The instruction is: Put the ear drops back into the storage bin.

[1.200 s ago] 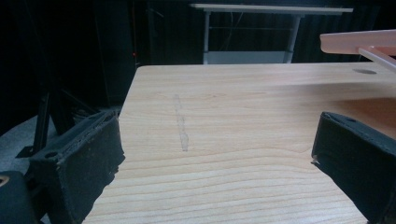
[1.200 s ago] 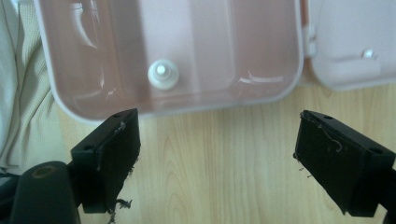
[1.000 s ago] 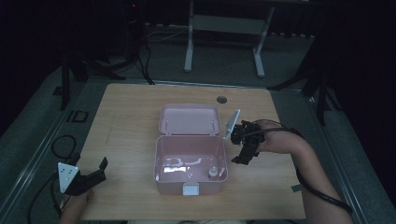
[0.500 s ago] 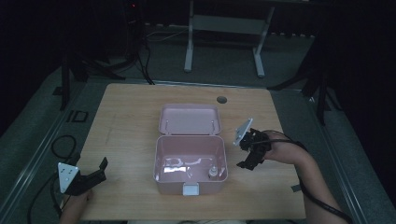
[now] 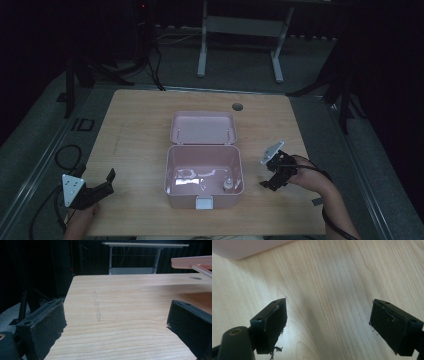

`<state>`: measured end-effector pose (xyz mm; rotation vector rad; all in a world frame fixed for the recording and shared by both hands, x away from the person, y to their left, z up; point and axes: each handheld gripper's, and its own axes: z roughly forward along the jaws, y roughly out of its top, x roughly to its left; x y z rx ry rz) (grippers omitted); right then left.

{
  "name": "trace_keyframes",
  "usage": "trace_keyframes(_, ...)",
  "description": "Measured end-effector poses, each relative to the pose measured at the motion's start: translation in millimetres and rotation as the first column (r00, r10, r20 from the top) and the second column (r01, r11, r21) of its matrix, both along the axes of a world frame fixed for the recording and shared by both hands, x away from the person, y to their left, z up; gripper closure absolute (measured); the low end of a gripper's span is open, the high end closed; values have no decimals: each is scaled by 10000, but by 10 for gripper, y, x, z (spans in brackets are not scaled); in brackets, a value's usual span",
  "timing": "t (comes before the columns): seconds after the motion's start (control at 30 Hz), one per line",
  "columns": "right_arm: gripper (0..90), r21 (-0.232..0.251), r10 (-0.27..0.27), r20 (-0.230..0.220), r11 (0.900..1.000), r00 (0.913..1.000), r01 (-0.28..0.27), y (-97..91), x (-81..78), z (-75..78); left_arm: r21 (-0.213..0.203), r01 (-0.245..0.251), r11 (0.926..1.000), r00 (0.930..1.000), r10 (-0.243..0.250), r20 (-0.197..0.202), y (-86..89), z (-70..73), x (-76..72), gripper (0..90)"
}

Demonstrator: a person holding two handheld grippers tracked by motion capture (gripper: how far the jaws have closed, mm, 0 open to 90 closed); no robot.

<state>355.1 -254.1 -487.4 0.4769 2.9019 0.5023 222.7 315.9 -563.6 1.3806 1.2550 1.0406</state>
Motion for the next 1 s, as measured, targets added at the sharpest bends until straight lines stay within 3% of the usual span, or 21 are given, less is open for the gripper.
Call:
trace_keyframes(0.13, 140, 573, -598, 246, 9966, 9979, 584, -138, -20, -78, 10, 2, 10000, 10000, -2, 2, -1, 0, 0, 19)
trace_keyframes(0.27, 140, 1233, -1284, 608, 9851, 9899, 1202, -281, -36, -164, 9, 7, 10000, 10000, -7, 9, -2, 0, -2, 20)
trace_keyframes(0.4, 139, 1594, -2045, 948, 9692, 9743, 1879, -418, -53, -281, 0, 4, 10000, 10000, -4, 2, -1, 0, -2, 20)
trace_keyframes(0.5, 139, 2117, -2789, 1235, 9450, 9523, 2493, -524, -68, -340, -1, 0, 10000, 10000, 0, 2, -1, 0, -2, 20)
trace_keyframes(0.53, 139, 2117, -2789, 1235, 9450, 9523, 2493, -524, -68, -340, -1, 0, 10000, 10000, 0, 2, -1, 0, -2, 20)
trace_keyframes(0.57, 140, 2487, -3235, 1454, 9266, 9350, 2819, -583, -83, -370, -3, -4, 10000, 10000, 4, 0, -1, 0, -1, 19)
trace_keyframes(0.63, 138, 2757, -3634, 1585, 9091, 9180, 3123, -636, -92, -395, -2, -8, 10000, 10000, 8, 1, -1, 0, -1, 20)
trace_keyframes(0.73, 139, 3094, -4250, 1909, 8815, 8848, 3567, -699, -101, -428, 7, -14, 10000, 10000, 14, 7, -2, 0, -2, 19)
trace_keyframes(0.77, 139, 3094, -4250, 1909, 8815, 8848, 3567, -699, -101, -428, 7, -15, 10000, 10000, 15, 10, -2, 0, -2, 19)
trace_keyframes(0.8, 138, 3376, -4743, 2093, 8558, 8551, 3920, -736, -100, -448, 6, -16, 10000, 10000, 16, 7, -2, 0, -1, 20)
trace_keyframes(0.93, 138, 3648, -5406, 2418, 8202, 8058, 4408, -791, -103, -489, 3, -14, 10000, 10000, 14, 8, -2, 0, -2, 20)
trace_keyframes(1.0, 136, 3866, -5664, 2387, 8006, 7888, 4579, -817, -103, -502, -1, -15, 10000, 10000, 15, 0, -1, 0, -2, 20)
